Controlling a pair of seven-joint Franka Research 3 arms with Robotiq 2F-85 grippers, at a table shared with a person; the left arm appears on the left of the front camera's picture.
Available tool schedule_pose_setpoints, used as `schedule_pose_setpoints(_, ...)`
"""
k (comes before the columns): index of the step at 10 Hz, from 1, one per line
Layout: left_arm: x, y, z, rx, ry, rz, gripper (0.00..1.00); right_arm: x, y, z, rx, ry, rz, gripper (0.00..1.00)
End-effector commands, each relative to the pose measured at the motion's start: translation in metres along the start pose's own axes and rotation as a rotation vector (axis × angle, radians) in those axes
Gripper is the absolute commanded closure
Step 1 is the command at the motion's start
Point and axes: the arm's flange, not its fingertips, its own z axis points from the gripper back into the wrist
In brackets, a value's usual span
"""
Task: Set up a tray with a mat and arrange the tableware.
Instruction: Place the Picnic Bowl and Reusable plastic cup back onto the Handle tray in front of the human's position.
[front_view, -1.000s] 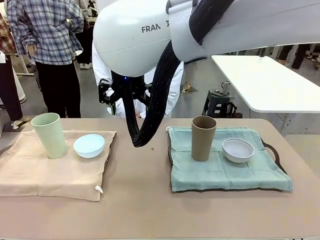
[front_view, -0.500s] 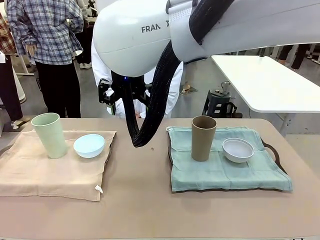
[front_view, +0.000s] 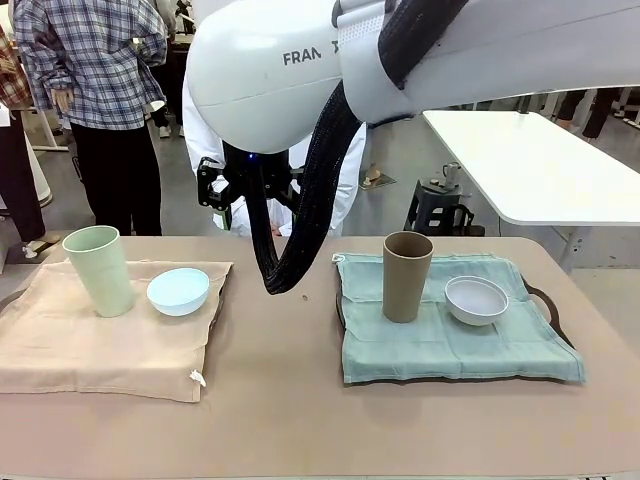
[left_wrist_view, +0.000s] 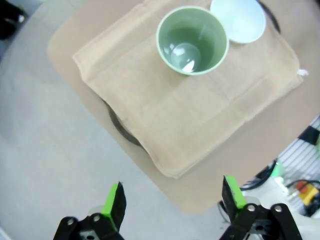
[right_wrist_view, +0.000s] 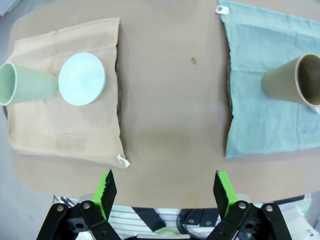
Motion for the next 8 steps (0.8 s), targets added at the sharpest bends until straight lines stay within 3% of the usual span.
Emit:
schedule_pose_setpoints(1,-0.001,0.014,-0.010,-0.067,0.077,0.234,0.00,-0.010,-0.081,0.003,0.080,0.008,-0.122,0.00)
schedule_pose_setpoints(3,-0.008,0.021,-0.018,-0.110,0.087,0.394,0.00,-0.030,-0.167,0.015,0.133,0.000,-0.277,0.00)
schedule_pose_setpoints(5,-0.015,0.020,-0.013,-0.090,0.072,0.517,0.00,-0.058,-0.235,0.021,0.134,-0.019,-0.345,0.00)
schedule_pose_setpoints(6,-0.016,0.015,-0.007,-0.065,0.044,0.529,0.00,-0.063,-0.247,0.022,0.025,-0.025,-0.441,0.00)
schedule_pose_setpoints(7,-0.018,0.026,-0.025,-0.089,0.100,0.449,0.00,-0.029,-0.206,0.021,0.121,0.005,-0.352,0.00)
schedule_pose_setpoints(8,-0.018,0.026,-0.025,-0.089,0.100,0.449,0.00,-0.029,-0.206,0.021,0.121,0.005,-0.352,0.00)
